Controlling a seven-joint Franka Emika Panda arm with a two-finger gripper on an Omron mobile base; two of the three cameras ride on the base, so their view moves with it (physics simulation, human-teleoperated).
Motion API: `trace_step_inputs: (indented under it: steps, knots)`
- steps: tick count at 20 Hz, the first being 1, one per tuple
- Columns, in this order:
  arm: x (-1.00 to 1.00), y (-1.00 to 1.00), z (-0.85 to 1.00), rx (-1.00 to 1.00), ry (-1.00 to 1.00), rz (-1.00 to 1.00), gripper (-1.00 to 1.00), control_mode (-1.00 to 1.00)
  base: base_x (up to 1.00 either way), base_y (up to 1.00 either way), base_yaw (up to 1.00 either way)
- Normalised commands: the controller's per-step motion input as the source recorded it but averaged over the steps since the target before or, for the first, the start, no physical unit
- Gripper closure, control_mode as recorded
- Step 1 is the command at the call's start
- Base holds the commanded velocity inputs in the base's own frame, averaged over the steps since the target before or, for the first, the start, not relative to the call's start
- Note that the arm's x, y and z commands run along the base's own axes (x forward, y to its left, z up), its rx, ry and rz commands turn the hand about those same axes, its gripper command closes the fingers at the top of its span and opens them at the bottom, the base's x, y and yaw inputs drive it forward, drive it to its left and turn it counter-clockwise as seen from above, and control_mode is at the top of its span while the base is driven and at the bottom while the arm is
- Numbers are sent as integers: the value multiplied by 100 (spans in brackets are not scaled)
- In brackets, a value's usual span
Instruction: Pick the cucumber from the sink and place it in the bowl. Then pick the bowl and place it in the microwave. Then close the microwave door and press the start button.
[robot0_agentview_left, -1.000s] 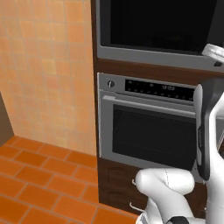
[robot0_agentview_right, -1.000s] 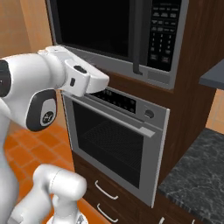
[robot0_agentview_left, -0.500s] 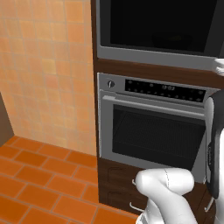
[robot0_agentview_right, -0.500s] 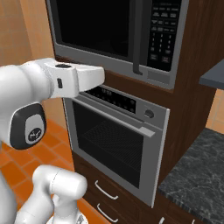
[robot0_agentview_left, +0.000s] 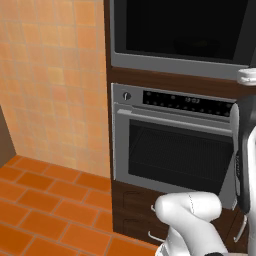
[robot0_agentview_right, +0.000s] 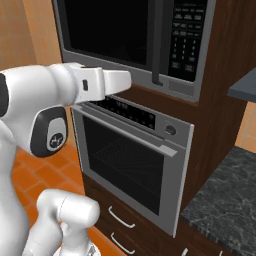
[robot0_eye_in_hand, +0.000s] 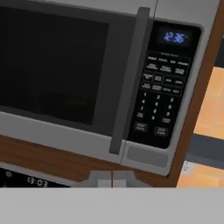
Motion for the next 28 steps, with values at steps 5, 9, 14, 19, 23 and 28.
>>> trace_step_inputs:
  steps: [5,9,14,19,23,28]
  knots:
    - [5,-34,6,12,-15,-10,100,-100,0,0,0]
    - [0,-11,18,16,-28,-15,100,-100,0,0,0]
    - [20,0,0,10,-9,-6,100,-100,0,0,0]
    - [25,-16,0,10,0,0,100,-100,0,0,0]
    - [3,-46,0,12,-1,0,100,-100,0,0,0]
    - [9,-9,0,2,0,0,100,-100,0,0,0]
